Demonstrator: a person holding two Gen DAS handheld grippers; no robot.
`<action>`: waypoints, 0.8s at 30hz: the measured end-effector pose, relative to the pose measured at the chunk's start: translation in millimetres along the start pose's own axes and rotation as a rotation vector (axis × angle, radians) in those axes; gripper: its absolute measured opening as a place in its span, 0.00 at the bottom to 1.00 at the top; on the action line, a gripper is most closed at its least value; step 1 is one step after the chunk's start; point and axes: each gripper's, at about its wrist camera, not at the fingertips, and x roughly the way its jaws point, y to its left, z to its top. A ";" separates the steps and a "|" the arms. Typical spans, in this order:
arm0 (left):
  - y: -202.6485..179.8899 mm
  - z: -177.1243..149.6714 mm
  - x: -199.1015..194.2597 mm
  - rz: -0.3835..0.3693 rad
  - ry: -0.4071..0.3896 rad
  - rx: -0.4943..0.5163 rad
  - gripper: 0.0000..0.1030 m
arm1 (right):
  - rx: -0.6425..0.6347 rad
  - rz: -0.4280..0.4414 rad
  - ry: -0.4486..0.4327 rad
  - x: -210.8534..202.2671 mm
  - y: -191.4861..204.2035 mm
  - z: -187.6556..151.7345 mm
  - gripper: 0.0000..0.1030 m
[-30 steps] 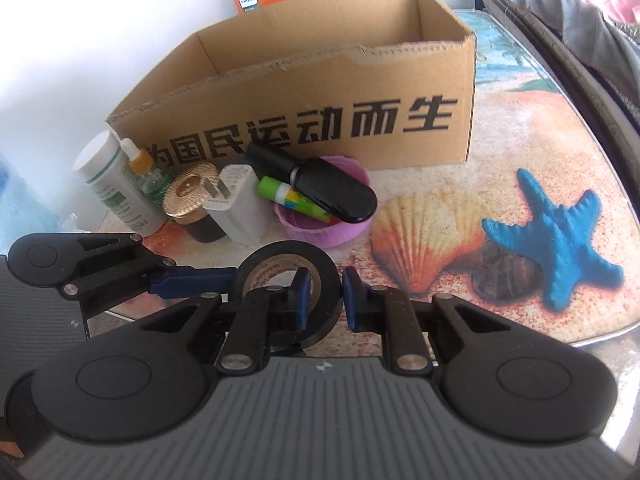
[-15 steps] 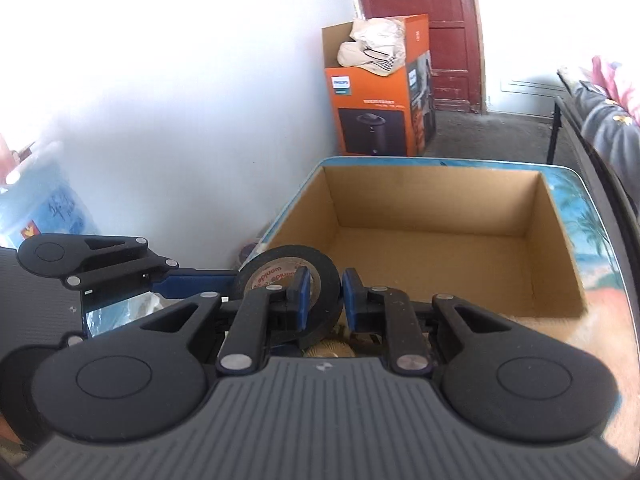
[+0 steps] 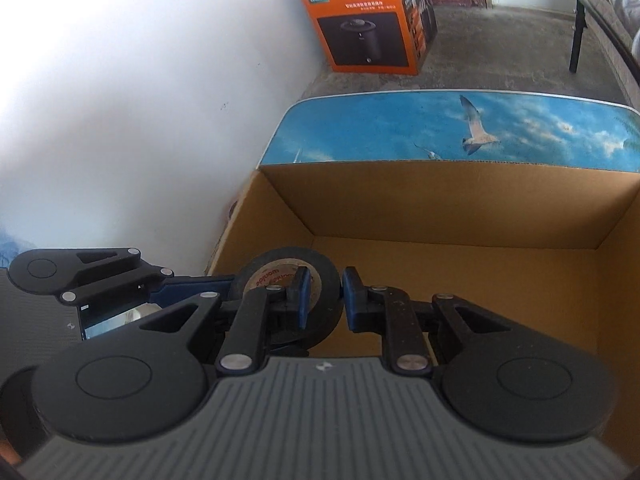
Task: Organize rigid objects
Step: 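Lift the tape roll with the right tool and drop it into the box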
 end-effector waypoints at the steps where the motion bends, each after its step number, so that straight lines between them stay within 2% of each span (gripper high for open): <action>1: 1.0 4.3 6.2 0.011 0.012 0.003 0.58 | 0.016 0.005 0.012 9.1 -2.1 1.4 0.16; 6: -0.1 17.1 25.3 0.092 0.054 0.041 0.57 | 0.100 0.045 0.065 39.1 -18.7 15.2 0.16; 15: -13.4 25.3 44.5 0.226 0.059 0.134 0.57 | 0.202 0.070 0.114 77.3 -39.5 20.5 0.15; 20: -14.0 24.2 31.4 0.222 0.031 0.136 0.58 | 0.232 0.104 0.077 57.5 -43.6 16.8 0.17; 24: -16.2 17.2 0.8 0.200 -0.026 0.119 0.62 | 0.257 0.165 0.003 6.0 -45.1 5.6 0.17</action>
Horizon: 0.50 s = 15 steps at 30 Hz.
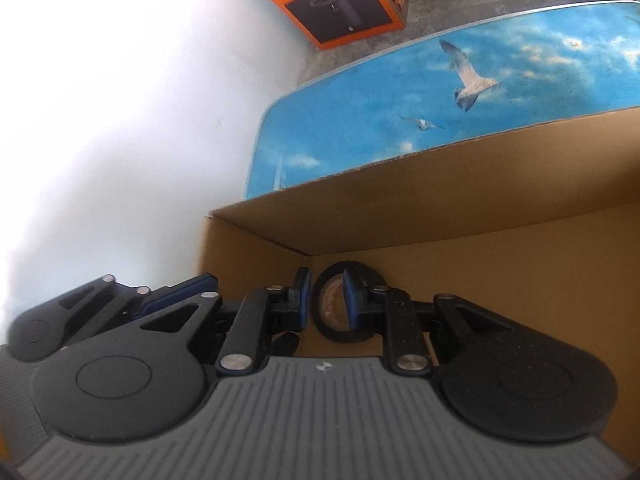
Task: Organize rigid objects
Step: 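Lift the tape roll with the right tool and drop it into the box, then grasp the black tube from the pink cup with the right tool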
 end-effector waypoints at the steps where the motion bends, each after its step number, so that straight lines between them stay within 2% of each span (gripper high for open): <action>1: 0.7 -3.3 -10.6 -0.003 -0.017 -0.006 0.63 | -0.006 0.019 -0.026 -17.7 1.4 -3.9 0.17; 6: 0.8 -32.3 -76.1 -0.069 -0.113 -0.053 0.67 | -0.090 0.085 -0.172 -118.7 13.7 -50.9 0.18; 10: -12.0 -65.4 -117.1 -0.153 -0.182 -0.084 0.69 | -0.136 0.097 -0.264 -184.3 2.4 -102.3 0.22; 12: -24.2 -84.6 -127.6 -0.199 -0.197 -0.091 0.70 | -0.138 0.079 -0.279 -201.2 -8.9 -126.7 0.23; 15: -47.0 -112.1 -129.2 -0.281 -0.203 -0.108 0.70 | -0.101 0.045 -0.265 -205.6 -37.4 -161.8 0.25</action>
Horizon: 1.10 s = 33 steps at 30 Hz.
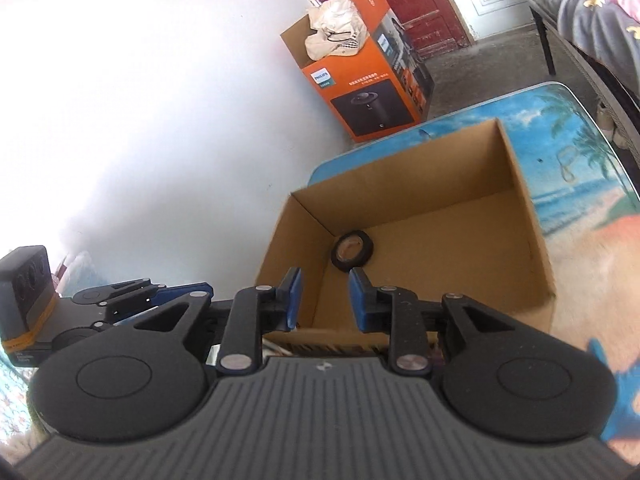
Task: Organize rigid objects
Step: 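Grasp the black tube from the pink cup with the right tool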
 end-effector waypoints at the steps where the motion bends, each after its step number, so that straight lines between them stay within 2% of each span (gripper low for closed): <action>1: -6.8 -8.4 3.6 -0.018 0.003 -0.003 0.70 | 0.020 -0.013 0.012 -0.4 -10.2 -11.9 0.25; 5: -42.0 -38.9 27.8 -0.038 -0.005 0.031 0.69 | 0.099 -0.056 0.072 18.3 -51.2 -53.5 0.26; 7: -62.2 -55.0 43.2 -0.044 0.012 0.064 0.66 | 0.122 -0.083 0.095 30.9 -63.3 -72.1 0.26; 12: -88.1 -70.0 82.3 -0.050 0.037 0.087 0.57 | 0.144 -0.092 0.112 53.0 -88.3 -80.8 0.27; 14: -92.0 -70.7 94.4 -0.062 0.057 0.079 0.54 | 0.144 -0.090 0.127 64.8 -91.8 -79.0 0.28; 16: -91.3 -70.4 104.2 -0.080 0.081 0.053 0.46 | 0.145 -0.084 0.142 72.5 -95.1 -75.6 0.29; 18: -90.9 -70.1 112.2 -0.096 0.101 0.034 0.44 | 0.154 -0.058 0.152 75.1 -98.0 -75.8 0.30; 27: -81.8 -67.3 116.9 -0.133 0.123 -0.015 0.44 | 0.167 0.004 0.175 62.7 -96.7 -85.2 0.32; 33: -80.8 -65.5 118.8 -0.138 0.136 -0.015 0.43 | 0.124 0.045 0.171 51.6 -85.0 -86.7 0.27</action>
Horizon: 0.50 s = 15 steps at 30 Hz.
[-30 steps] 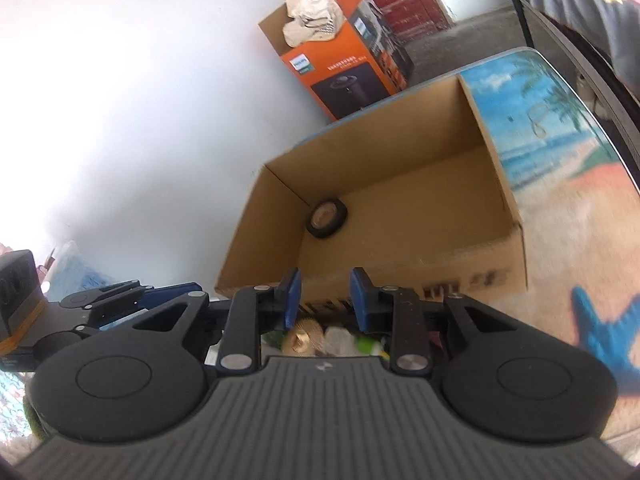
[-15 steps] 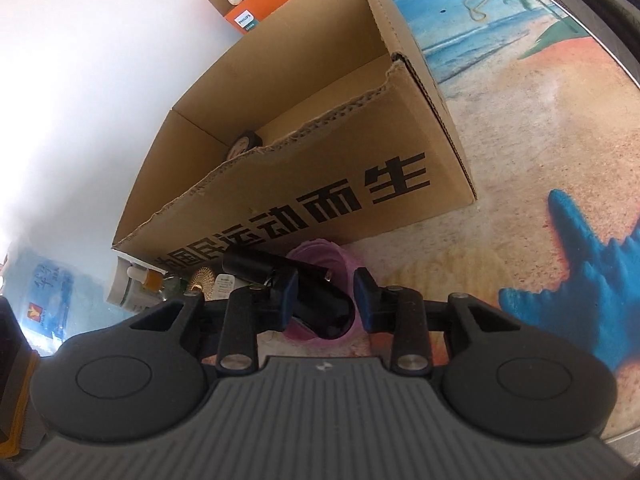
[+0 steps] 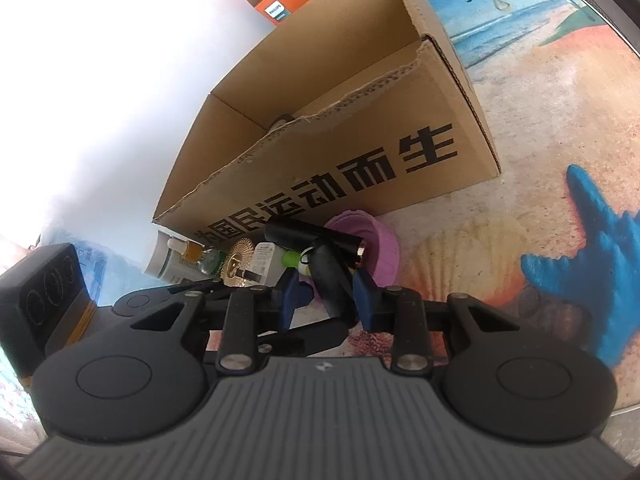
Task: Organize rigid objects
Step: 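Grasp the black tube from the pink cup with the right tool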
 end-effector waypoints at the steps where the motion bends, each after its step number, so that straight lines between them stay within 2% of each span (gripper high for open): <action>1: -0.2 0.1 0.0 0.002 -0.001 0.005 0.43 | -0.005 0.002 0.004 0.7 1.1 0.0 0.27; 9: -6.5 2.6 6.3 0.024 0.003 0.031 0.43 | -0.027 -0.034 0.018 15.3 -0.1 6.3 0.25; 15: -9.0 3.1 8.5 0.032 0.000 0.046 0.45 | -0.059 -0.052 0.037 23.1 1.0 6.7 0.27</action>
